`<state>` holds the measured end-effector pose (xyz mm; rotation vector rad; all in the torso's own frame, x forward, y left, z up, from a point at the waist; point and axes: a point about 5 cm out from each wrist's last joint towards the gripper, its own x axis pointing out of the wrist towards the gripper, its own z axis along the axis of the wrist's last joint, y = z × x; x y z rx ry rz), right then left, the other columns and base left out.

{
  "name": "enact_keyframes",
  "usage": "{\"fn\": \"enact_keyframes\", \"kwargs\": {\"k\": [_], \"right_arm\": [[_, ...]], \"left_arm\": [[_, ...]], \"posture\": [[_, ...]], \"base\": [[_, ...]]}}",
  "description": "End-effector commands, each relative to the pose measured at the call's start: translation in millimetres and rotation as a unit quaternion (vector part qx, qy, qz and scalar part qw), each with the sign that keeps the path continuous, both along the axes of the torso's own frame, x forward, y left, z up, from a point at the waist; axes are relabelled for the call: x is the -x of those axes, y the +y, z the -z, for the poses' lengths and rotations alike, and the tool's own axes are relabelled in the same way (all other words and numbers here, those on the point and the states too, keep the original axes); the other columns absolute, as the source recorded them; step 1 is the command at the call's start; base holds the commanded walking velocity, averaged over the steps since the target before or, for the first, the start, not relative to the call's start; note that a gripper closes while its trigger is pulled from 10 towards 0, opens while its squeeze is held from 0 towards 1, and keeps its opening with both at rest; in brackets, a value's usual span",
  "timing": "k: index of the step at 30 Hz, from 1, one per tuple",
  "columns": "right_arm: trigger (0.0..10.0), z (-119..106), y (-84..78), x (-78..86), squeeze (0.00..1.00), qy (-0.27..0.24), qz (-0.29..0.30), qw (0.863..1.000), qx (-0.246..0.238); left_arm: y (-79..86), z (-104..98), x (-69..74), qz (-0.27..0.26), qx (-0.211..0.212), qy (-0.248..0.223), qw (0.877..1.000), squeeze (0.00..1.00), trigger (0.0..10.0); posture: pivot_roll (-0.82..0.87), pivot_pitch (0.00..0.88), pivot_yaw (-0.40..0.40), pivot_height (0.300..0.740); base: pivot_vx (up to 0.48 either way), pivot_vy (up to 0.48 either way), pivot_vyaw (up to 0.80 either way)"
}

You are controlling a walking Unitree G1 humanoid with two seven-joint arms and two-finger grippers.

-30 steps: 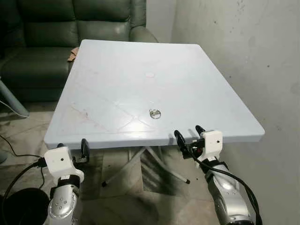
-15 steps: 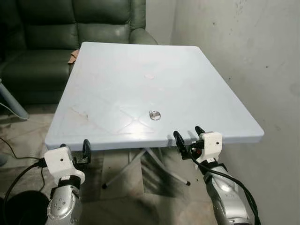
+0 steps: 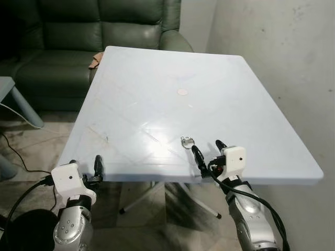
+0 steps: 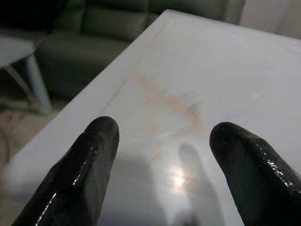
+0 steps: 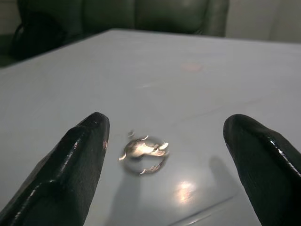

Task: Hang keys on a hook

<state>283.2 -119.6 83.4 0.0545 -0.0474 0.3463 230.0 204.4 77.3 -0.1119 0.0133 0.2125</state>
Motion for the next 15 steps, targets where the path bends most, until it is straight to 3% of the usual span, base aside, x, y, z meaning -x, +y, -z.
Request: {"fn": "enact_keyframes", "kwargs": {"k": [1, 15], "right_arm": [[10.0, -2.2, -11.8, 0.1, 0.00, -0.004, 0.014, 1.000, 0.009], [10.0, -2.1, -11.3, -1.2, 0.00, -0.001, 0.000, 1.000, 0.019]], "left_arm": [[-10.4, -6.1, -3.8, 0.014, 0.000, -0.017, 1.000, 0.00, 10.0], [-15.2, -4.1, -0.5, 0.012, -0.009, -0.014, 1.000, 0.00, 10.0]], "posture": [[-0.04, 0.000, -0.040, 0.740], [-0.03, 0.000, -0.051, 0.740]], "base": [[0.000, 0.000, 0.00], [0.000, 0.000, 0.00]]}}
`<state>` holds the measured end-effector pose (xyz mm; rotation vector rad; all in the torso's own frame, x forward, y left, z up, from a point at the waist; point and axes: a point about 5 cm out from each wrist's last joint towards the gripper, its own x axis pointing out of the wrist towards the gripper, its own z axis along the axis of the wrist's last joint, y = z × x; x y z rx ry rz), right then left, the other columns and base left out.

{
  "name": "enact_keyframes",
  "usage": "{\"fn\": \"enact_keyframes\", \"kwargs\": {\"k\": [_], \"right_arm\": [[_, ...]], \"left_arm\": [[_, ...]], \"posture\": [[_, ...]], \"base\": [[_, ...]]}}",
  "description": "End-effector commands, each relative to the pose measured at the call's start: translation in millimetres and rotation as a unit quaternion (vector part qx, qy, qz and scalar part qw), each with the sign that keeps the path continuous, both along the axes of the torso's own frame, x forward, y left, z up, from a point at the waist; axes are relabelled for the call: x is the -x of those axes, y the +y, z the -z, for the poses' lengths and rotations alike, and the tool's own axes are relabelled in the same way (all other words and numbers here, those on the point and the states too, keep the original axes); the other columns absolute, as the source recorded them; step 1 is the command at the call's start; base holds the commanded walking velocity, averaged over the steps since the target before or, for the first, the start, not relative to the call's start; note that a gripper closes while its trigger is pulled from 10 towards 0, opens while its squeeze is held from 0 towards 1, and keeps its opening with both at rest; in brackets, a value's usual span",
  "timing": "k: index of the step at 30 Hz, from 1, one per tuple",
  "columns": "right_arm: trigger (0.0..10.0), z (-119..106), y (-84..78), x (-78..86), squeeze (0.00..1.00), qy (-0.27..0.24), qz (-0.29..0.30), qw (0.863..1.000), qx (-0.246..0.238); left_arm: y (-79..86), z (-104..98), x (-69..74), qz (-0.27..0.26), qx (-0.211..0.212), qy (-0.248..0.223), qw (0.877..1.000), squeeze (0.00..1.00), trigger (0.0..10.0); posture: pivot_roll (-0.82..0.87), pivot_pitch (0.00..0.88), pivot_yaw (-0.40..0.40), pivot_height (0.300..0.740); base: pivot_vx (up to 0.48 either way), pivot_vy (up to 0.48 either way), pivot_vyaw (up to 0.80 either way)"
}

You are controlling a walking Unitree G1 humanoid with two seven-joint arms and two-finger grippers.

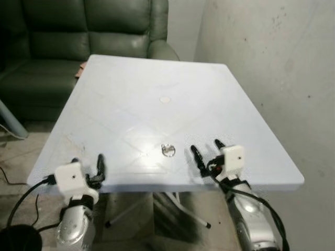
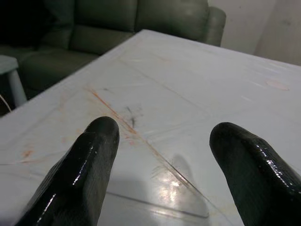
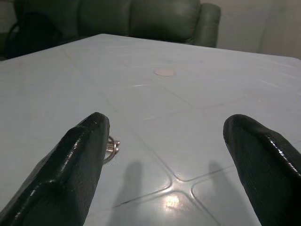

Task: Hang keys on a hook

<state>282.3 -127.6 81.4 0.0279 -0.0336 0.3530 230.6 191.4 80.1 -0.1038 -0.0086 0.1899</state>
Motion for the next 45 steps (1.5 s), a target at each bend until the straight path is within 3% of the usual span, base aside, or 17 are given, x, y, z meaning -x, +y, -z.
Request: {"fn": "enact_keyframes", "kwargs": {"k": [1, 16, 23, 33, 38, 40, 45], "right_arm": [[10.0, -4.9, -2.3, -2.9, 0.00, -0.006, -0.005, 1.000, 0.012], [10.0, -13.4, 10.0, -21.3, 0.00, -0.002, -0.056, 0.996, 0.069], [10.0, -16.1, 28.9, -28.8, 0.00, 0.012, -0.072, 0.994, 0.082], [10.0, -21.2, 60.2, -41.7, 0.00, 0.047, -0.077, 0.994, 0.063], [10.0, -23.7, 67.2, -45.0, 0.00, 0.050, -0.077, 0.994, 0.062], [10.0, -28.9, 80.3, -47.2, 0.00, 0.046, -0.092, 0.993, 0.062], [10.0, -34.5, 91.2, -49.5, 0.00, 0.045, -0.099, 0.993, 0.050]], "left_arm": [[-2.6, -0.2, 1.3, 0.003, -0.003, -0.002, 1.000, 0.00, 10.0], [-11.8, 3.0, 13.0, 0.028, -0.016, -0.002, 0.999, 0.00, 10.0], [-15.0, 2.2, 18.8, 0.037, -0.028, -0.001, 0.999, 0.00, 10.0], [-24.3, 0.9, 32.6, 0.053, -0.030, 0.007, 0.998, 0.00, 10.0], [-27.2, -0.1, 33.9, 0.060, -0.035, 0.009, 0.998, 0.00, 10.0], [-28.5, -3.2, 37.7, 0.059, -0.036, 0.009, 0.998, 0.00, 10.0], [-29.7, -5.1, 43.8, 0.055, -0.027, 0.012, 0.998, 0.00, 10.0]], "posture": [[-0.03, 0.000, -0.059, 0.740], [0.00, 0.000, -0.082, 0.740], [0.03, 0.006, -0.095, 0.740], [0.07, 0.092, -0.131, 0.740], [0.07, 0.092, -0.131, 0.740], [0.08, 0.133, -0.142, 0.740], [0.09, 0.158, -0.148, 0.740]], "base": [[0.000, 0.000, 0.00], [0.000, 0.000, 0.00], [0.000, 0.000, 0.00], [0.000, 0.000, 0.00], [0.000, 0.000, 0.00], [0.000, 0.000, 0.00], [0.000, 0.000, 0.00]]}}
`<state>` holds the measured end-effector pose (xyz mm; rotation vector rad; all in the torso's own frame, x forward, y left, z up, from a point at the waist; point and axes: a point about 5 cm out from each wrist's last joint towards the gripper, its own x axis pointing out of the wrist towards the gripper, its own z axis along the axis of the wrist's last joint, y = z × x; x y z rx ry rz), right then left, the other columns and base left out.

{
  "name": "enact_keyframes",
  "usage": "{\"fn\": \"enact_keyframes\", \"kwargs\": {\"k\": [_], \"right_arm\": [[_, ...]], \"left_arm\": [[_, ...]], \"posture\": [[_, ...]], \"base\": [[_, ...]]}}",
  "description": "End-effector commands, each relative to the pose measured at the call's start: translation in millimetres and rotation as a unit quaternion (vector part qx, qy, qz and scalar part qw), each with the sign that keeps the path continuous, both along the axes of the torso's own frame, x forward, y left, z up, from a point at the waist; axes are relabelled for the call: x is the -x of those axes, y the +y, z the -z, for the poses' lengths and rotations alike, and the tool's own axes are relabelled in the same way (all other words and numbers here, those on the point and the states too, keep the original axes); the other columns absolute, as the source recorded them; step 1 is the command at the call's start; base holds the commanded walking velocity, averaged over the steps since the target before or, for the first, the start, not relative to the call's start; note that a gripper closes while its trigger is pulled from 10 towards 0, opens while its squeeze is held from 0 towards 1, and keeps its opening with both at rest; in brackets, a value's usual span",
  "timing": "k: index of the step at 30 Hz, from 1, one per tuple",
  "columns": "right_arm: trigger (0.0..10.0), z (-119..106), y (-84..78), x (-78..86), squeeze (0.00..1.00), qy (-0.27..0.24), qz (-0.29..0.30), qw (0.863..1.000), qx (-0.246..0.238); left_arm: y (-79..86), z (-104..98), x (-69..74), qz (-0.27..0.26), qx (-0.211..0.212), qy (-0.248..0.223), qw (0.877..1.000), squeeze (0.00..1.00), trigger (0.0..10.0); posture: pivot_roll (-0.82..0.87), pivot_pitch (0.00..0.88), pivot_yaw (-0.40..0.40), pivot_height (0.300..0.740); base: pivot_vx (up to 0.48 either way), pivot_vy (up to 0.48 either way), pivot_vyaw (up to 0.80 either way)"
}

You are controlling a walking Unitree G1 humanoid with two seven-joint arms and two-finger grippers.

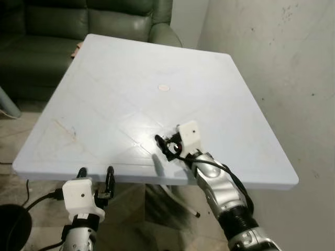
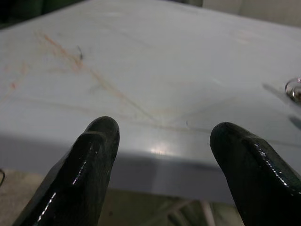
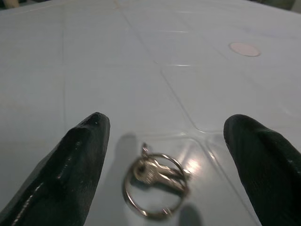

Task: Hang keys on a hook

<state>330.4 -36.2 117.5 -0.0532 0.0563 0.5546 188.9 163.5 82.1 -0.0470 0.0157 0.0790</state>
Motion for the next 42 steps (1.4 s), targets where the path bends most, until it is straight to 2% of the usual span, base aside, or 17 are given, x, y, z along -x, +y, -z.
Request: {"fn": "enact_keyframes", "kwargs": {"k": [1, 2, 4, 8, 9, 11, 12, 13, 14, 40, 41, 42], "right_arm": [[10.0, 1.2, 1.1, -1.6, 0.00, 0.011, 0.001, 1.000, 0.001], [9.6, 0.4, 3.1, -1.7, 0.00, 0.012, 0.000, 1.000, -0.003], [10.0, -1.0, 5.8, -2.0, 0.00, 0.013, 0.000, 1.000, -0.011], [9.9, -0.6, 9.6, -0.3, 0.00, 0.013, -0.007, 1.000, -0.009], [8.3, -0.4, 10.4, 0.4, 0.00, 0.012, -0.009, 1.000, -0.009], [8.3, -0.4, 10.9, 1.0, 0.00, 0.011, -0.011, 1.000, -0.008], [0.5, -0.2, 11.9, 2.2, 0.00, 0.010, -0.014, 1.000, -0.007], [0.5, -0.2, 12.2, 2.4, 0.00, 0.010, -0.015, 1.000, -0.007], [0.0, -0.1, 12.4, 2.7, 0.00, 0.009, -0.016, 1.000, -0.007], [0.0, -2.8, 15.6, 2.6, 0.00, 0.010, -0.019, 1.000, -0.018], [2.1, -3.0, 15.9, 2.7, 0.00, 0.011, -0.019, 1.000, -0.021], [2.1, -3.2, 16.0, 2.8, 0.00, 0.012, -0.020, 0.999, -0.023]], "left_arm": [[-2.0, -3.3, 3.1, -0.002, 0.000, 0.001, 1.000, 0.00, 10.0], [-1.9, -3.2, 4.1, -0.003, -0.001, 0.003, 1.000, 0.00, 10.0], [-2.9, -3.3, 6.6, -0.004, -0.001, 0.007, 1.000, 0.00, 10.0], [-3.0, -3.1, 9.7, -0.007, 0.000, 0.010, 1.000, 0.00, 10.0], [-2.6, -2.8, 10.7, -0.009, 0.001, 0.011, 1.000, 0.00, 10.0], [-2.4, -2.8, 11.5, -0.010, 0.001, 0.012, 1.000, 0.00, 10.0], [-2.0, -2.8, 13.4, -0.013, 0.000, 0.015, 1.000, 0.00, 10.0], [-1.8, -3.0, 13.9, -0.014, 0.000, 0.015, 1.000, 0.00, 10.0], [-1.8, -3.2, 14.5, -0.015, 0.000, 0.016, 1.000, 0.00, 10.0], [-1.7, -3.5, 19.0, -0.031, 0.008, 0.025, 0.999, 0.00, 10.0], [-1.7, -3.4, 19.1, -0.031, 0.008, 0.025, 0.999, 0.00, 10.0], [-1.8, -3.4, 19.2, -0.031, 0.009, 0.025, 0.999, 0.00, 10.0]], "posture": [[0.09, 0.158, -0.148, 0.740], [0.09, 0.161, -0.149, 0.740], [0.10, 0.169, -0.151, 0.740], [0.10, 0.176, -0.154, 0.740], [0.10, 0.180, -0.156, 0.740], [0.10, 0.182, -0.157, 0.740], [0.11, 0.187, -0.160, 0.740], [0.11, 0.187, -0.160, 0.740], [0.11, 0.189, -0.160, 0.740], [0.12, 0.199, -0.174, 0.740], [0.12, 0.199, -0.174, 0.740], [0.12, 0.198, -0.173, 0.740]], "base": [[0.000, 0.000, 0.00], [0.000, 0.000, 0.00], [0.000, 0.000, 0.00], [0.000, 0.000, 0.00], [0.000, 0.000, 0.00], [0.000, 0.000, 0.00], [0.000, 0.000, 0.00], [0.000, 0.000, 0.00], [0.000, 0.000, 0.00], [0.000, 0.000, 0.00], [0.000, 0.000, 0.00], [0.000, 0.000, 0.00]]}}
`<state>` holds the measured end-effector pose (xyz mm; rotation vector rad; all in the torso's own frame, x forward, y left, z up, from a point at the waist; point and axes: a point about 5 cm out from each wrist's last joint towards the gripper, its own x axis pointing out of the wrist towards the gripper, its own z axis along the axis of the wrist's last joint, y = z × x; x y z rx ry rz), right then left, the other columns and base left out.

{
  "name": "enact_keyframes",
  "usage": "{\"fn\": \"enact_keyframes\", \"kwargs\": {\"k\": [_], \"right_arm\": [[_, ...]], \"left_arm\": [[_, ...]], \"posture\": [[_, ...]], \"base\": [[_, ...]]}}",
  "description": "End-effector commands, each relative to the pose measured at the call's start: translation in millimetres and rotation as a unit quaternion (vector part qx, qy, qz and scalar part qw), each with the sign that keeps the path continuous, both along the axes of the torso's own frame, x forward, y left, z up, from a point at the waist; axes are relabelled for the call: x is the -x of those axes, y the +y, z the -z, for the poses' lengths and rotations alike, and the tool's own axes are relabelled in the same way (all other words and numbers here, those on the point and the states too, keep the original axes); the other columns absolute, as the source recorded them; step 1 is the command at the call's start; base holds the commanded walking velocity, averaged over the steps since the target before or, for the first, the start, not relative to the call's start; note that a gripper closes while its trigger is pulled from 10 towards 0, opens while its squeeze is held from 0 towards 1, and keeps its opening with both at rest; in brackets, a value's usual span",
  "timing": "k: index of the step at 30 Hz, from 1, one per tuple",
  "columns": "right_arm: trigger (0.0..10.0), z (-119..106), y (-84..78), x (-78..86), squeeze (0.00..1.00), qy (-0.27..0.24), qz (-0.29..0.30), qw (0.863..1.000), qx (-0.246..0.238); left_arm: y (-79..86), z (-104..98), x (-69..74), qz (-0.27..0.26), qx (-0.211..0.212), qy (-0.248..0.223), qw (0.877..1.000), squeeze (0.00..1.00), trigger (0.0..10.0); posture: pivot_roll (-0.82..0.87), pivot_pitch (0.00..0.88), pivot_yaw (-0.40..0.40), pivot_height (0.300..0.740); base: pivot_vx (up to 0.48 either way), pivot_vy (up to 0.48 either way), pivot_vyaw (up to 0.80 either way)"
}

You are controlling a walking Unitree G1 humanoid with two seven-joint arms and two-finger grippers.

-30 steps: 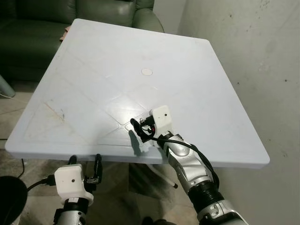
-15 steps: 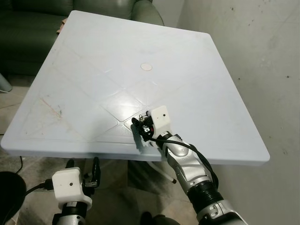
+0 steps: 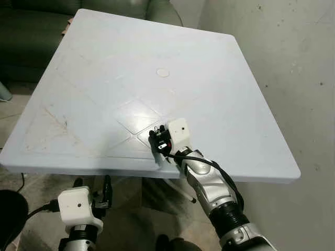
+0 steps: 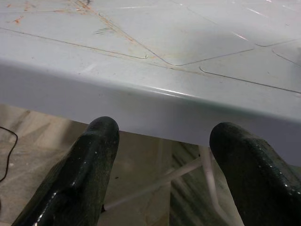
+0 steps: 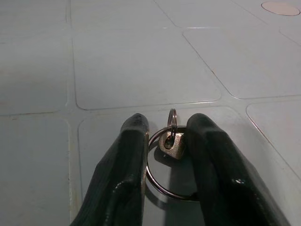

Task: Hang keys on a hook

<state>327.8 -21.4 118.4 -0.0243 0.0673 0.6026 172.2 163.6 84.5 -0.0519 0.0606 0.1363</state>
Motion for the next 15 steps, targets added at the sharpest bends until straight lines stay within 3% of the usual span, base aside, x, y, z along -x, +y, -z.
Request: {"fn": "enact_keyframes", "kwargs": {"k": [1, 2, 15], "right_arm": [[7.5, -2.8, 1.6, 0.5, 0.00, 0.002, 0.003, 1.000, -0.011], [10.0, -3.1, 2.0, 0.4, 0.00, 0.002, 0.003, 1.000, -0.012], [10.0, -6.0, 5.2, -2.3, 0.00, 0.013, 0.006, 0.999, -0.029]], "left_arm": [[-2.0, -1.1, 2.7, -0.003, 0.005, 0.002, 1.000, 0.00, 10.0], [-2.0, -1.0, 2.9, -0.003, 0.005, 0.002, 1.000, 0.00, 10.0], [-1.9, -0.8, 4.0, -0.004, 0.005, 0.004, 1.000, 0.00, 10.0]], "posture": [[0.12, 0.197, -0.173, 0.740], [0.12, 0.197, -0.173, 0.740], [0.13, 0.191, -0.174, 0.740]], "base": [[0.000, 0.000, 0.00], [0.000, 0.000, 0.00], [0.000, 0.000, 0.00]]}}
